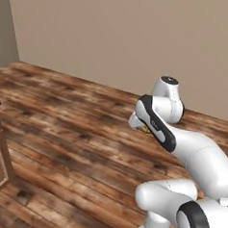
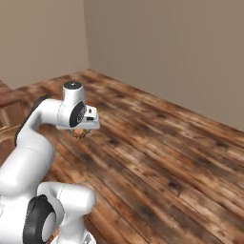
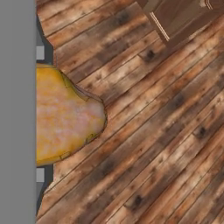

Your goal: Take the chicken drumsticks from the pan and place one on each plate on the dining counter.

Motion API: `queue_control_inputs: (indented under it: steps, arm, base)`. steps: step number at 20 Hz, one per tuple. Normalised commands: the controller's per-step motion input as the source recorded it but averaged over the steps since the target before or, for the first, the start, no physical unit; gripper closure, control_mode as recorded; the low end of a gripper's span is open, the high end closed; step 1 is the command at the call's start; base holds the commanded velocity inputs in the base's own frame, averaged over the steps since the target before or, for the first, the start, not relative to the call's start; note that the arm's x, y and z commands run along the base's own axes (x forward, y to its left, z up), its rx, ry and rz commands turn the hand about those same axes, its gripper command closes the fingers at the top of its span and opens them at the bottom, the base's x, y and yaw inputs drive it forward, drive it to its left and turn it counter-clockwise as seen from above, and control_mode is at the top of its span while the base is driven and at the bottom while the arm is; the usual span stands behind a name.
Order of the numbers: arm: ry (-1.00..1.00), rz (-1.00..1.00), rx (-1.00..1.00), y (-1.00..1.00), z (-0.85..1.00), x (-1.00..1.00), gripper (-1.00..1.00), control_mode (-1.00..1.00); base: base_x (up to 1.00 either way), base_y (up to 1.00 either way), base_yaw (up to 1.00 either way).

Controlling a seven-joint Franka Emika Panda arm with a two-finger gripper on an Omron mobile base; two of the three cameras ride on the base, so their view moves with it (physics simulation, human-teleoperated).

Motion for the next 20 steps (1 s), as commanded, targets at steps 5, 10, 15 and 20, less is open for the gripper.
queue_control_inputs:
  steps: [5, 10, 15, 20]
  arm:
    - [0.0, 0.0, 0.0, 0.0, 0.0, 0.0, 1.0, 1.0]
    - [0.0, 0.0, 0.0, 0.0, 0.0, 0.0, 1.0, 1.0]
    - [0.0, 0.0, 0.0, 0.0, 0.0, 0.0, 1.0, 1.0]
    - [0.0, 0.0, 0.0, 0.0, 0.0, 0.0, 1.0, 1.0]
  base:
    - [1.0, -0.07, 0.12]
    - [1.0, -0.01, 0.07]
    - [1.0, 0.0, 0.13]
    - [1.0, 0.0, 0.17]
